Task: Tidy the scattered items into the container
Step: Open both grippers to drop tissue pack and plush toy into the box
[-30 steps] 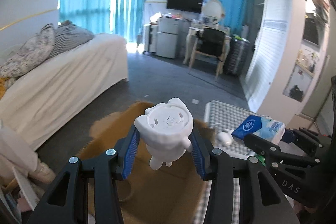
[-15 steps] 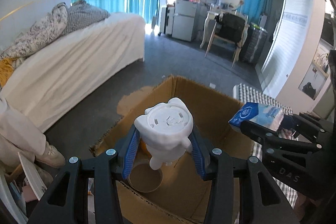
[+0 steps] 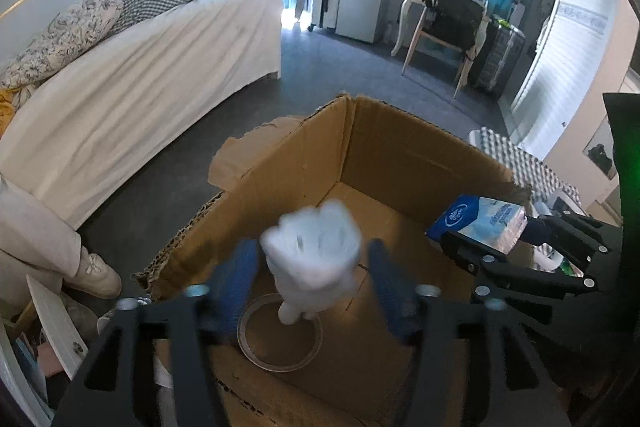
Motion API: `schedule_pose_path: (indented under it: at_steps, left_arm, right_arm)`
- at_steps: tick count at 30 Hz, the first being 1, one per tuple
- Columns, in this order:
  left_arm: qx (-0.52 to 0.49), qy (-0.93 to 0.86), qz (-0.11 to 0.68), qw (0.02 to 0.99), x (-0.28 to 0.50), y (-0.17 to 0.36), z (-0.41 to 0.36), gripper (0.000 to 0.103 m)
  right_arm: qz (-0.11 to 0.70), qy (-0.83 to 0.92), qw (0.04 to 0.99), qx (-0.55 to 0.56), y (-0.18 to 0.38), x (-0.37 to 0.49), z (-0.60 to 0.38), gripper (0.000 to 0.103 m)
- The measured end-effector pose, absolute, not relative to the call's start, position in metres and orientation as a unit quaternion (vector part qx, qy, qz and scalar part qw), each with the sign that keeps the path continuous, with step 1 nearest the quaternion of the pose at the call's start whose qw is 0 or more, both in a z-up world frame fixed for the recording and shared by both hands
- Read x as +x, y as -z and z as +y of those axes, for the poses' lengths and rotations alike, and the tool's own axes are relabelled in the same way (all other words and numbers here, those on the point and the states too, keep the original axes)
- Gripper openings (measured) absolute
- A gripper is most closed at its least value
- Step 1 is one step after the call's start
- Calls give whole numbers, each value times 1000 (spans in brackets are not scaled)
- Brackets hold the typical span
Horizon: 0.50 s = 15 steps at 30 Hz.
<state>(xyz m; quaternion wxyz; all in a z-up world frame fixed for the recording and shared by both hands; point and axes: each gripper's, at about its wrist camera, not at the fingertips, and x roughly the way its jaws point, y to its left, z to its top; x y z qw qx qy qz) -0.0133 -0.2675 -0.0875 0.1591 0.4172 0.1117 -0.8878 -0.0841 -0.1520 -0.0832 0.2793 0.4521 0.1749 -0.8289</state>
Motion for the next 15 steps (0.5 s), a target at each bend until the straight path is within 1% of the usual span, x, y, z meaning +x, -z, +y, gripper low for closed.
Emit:
schedule_pose_path:
  at_steps: [3,11,13,15]
  left_arm:
    - [417,888,110,161,-14,88,-269,74]
    - [423,885,113,159,-16,90,-272,75]
    - [420,886,113,159,-15,88,-273,76]
    - [418,887,113,160,-14,86,-273,76]
  right_arm:
    - [179,825,277,459,89,-87,-154,51]
    - [190,820,267,470,101,-90,-161,52]
    - [191,819,260,474,103,-92,-160,54]
    - [193,820,256,475,103,-92,-160,63]
